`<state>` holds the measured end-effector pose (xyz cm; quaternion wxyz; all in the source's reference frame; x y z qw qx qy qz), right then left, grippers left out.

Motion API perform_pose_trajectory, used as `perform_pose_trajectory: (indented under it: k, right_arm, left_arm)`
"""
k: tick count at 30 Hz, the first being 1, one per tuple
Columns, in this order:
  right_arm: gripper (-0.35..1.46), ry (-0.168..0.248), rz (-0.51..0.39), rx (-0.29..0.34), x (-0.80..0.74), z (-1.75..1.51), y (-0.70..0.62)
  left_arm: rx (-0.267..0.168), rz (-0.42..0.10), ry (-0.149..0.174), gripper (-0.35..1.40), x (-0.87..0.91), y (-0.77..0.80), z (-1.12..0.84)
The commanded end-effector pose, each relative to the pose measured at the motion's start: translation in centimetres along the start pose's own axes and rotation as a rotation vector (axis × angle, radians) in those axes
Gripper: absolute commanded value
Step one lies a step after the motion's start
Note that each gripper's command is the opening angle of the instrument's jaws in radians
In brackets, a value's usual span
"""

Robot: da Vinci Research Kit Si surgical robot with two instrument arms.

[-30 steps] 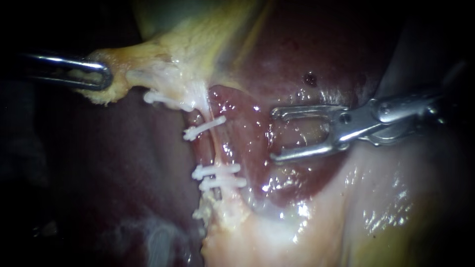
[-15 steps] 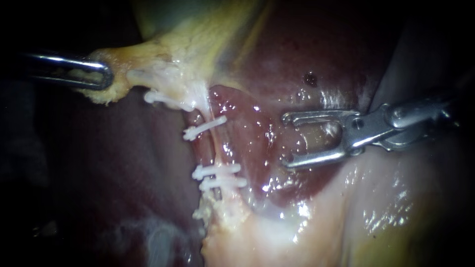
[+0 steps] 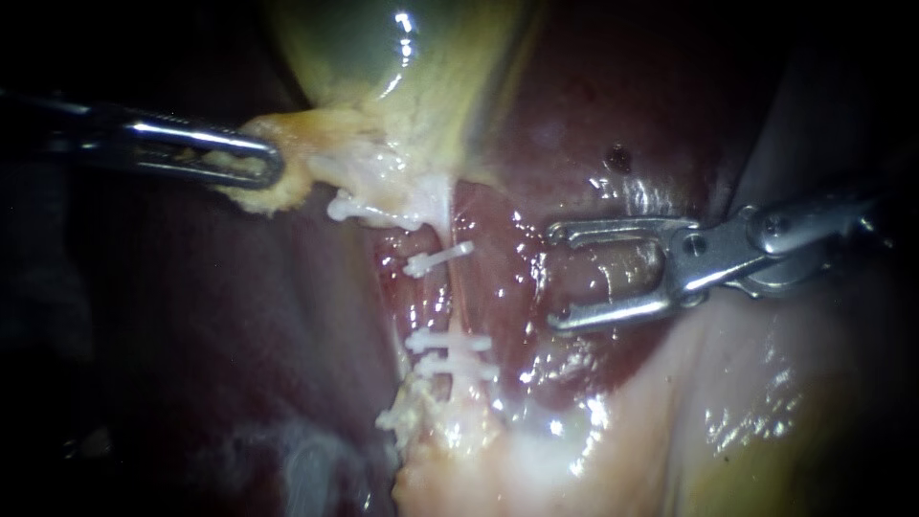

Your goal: Going back third clip right tube

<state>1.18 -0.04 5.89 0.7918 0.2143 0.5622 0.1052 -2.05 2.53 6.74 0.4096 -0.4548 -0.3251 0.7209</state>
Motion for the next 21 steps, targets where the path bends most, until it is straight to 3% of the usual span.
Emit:
perform_pose_trajectory:
  k: [1,5,21]
  right_arm:
    - [0.5,0.001,0.0,0.001,0.0,0.0,0.0]
    - [0.5,0.001,0.0,0.001,0.0,0.0,0.0]
    - [0.5,0.001,0.0,0.001,0.0,0.0,0.0]
  left_arm:
    - [-0.001,0.002,-0.002,-0.35,-0.02,-0.01,0.04]
    - [-0.007,0.007,-0.006,-0.35,-0.04,-0.03,0.11]
    - [-0.013,0.009,-0.01,-0.35,-0.04,-0.03,0.08]
